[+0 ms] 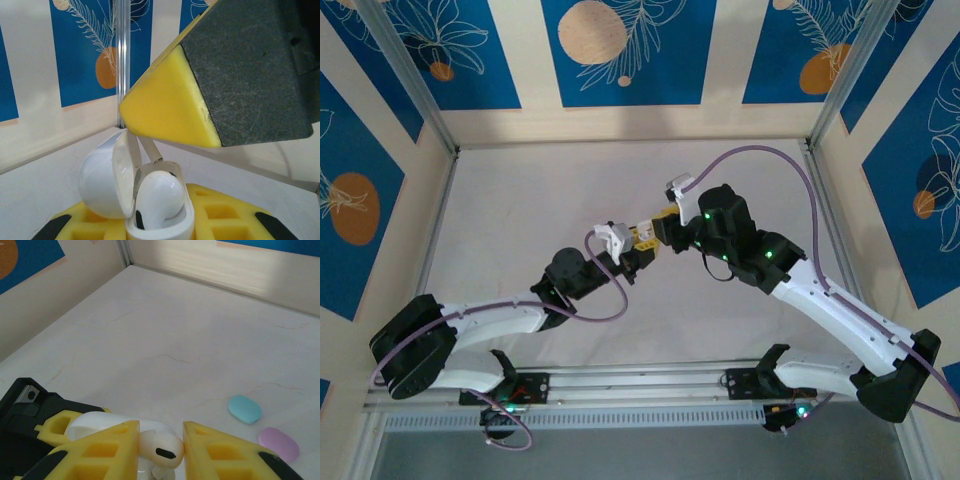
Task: Insert wireless bluetooth earbuds into charging case
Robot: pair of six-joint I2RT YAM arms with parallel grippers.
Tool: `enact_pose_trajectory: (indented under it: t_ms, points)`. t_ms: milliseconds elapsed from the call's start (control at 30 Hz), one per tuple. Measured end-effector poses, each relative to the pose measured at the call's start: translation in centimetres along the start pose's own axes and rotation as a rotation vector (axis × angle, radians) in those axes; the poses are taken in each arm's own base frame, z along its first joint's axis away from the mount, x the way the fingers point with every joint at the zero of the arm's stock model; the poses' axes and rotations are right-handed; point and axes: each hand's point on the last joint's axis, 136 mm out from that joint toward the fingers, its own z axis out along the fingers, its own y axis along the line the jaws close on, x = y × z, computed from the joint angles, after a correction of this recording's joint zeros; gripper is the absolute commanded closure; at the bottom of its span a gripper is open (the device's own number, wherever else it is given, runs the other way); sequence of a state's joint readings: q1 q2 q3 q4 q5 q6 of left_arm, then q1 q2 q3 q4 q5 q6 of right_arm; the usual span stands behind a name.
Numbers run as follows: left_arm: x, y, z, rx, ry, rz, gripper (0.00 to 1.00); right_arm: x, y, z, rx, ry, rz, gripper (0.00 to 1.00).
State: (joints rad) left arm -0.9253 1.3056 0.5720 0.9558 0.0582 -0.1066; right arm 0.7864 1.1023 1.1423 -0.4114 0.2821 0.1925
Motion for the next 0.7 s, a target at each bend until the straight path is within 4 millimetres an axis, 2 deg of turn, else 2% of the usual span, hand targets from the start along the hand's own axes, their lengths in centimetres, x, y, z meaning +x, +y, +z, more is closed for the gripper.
enact_pose_trajectory:
  t_ms: [467, 700]
  points:
    - [0.3, 0.2, 0.0, -0.012, 0.011, -0.019, 0.88, 0.9, 0.3, 0.4, -0.026, 0.01, -0.052, 0.72]
    - [0.0, 0.2, 0.0, -0.013, 0.0, -0.019, 0.88, 1.3, 0.6, 0.3, -0.064, 0.01, -0.055, 0.68]
